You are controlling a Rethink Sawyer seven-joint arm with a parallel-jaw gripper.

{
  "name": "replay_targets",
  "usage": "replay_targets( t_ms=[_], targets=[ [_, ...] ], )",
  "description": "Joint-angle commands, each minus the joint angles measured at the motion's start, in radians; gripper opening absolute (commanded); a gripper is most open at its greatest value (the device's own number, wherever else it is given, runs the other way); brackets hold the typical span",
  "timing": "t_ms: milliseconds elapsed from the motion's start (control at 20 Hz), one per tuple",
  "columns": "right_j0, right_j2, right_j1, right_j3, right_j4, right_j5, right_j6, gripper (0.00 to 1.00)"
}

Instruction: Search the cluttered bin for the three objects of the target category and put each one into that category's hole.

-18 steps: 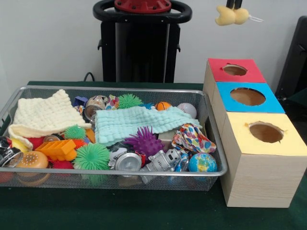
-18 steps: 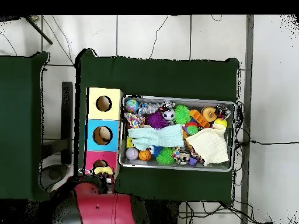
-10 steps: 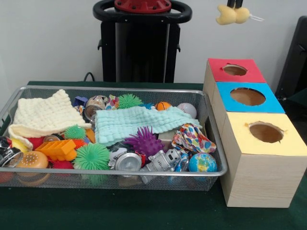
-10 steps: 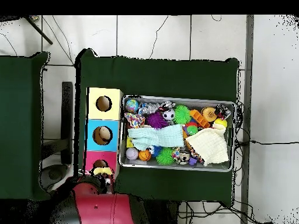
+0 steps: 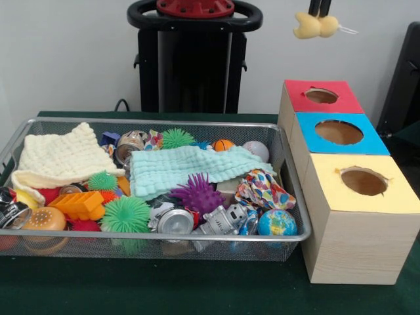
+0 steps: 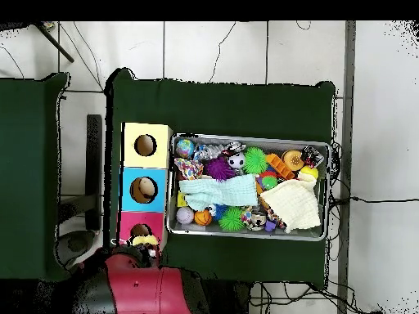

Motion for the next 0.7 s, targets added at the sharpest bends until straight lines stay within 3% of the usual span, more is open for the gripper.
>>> replay_targets(
  t_ms=[50, 700],
  targets=[
    [-0.007, 0.005, 0.063, 0.032, 0.029, -0.002, 0.235, 0.0],
    [-0.021, 0.013, 0.148, 0.052, 0.023, -0.117, 0.228, 0.0]
  ],
)
